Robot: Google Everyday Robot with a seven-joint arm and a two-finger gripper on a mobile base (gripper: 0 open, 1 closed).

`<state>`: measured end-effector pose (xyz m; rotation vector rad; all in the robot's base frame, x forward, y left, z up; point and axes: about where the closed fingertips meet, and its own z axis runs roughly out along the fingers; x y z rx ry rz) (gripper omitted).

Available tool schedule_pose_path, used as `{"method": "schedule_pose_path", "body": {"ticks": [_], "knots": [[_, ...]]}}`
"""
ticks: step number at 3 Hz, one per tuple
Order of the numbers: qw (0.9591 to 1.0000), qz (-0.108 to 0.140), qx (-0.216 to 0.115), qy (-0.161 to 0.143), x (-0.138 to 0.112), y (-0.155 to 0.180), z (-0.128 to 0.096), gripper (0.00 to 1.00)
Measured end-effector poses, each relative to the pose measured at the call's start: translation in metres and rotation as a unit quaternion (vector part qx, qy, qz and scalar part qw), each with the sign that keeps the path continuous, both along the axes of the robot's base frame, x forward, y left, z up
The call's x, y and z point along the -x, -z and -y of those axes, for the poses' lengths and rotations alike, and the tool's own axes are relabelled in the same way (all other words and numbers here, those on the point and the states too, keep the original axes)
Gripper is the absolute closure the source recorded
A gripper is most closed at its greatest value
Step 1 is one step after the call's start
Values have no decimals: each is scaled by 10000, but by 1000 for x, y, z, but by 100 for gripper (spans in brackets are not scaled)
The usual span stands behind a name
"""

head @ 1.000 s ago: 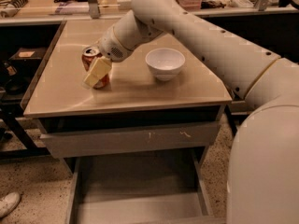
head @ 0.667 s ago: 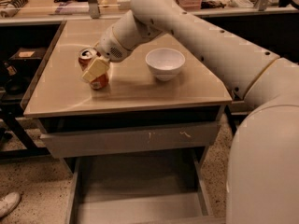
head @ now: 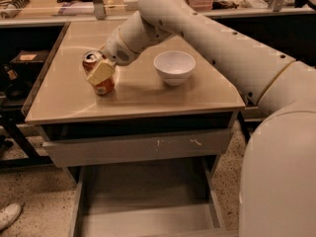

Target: Place coke can into middle drawer

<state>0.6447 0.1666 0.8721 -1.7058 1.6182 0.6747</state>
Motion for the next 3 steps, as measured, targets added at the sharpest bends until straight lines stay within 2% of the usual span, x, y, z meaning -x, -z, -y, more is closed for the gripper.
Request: {"method": "schedule_pose_path", "body": {"ticks": [1,2,3], "knots": [[10000,27,78,15,-4,-1,3,100],[9995,121,106,253,1,-11,18,100],[9984,120,63,541,26,-19,33,100]]}}
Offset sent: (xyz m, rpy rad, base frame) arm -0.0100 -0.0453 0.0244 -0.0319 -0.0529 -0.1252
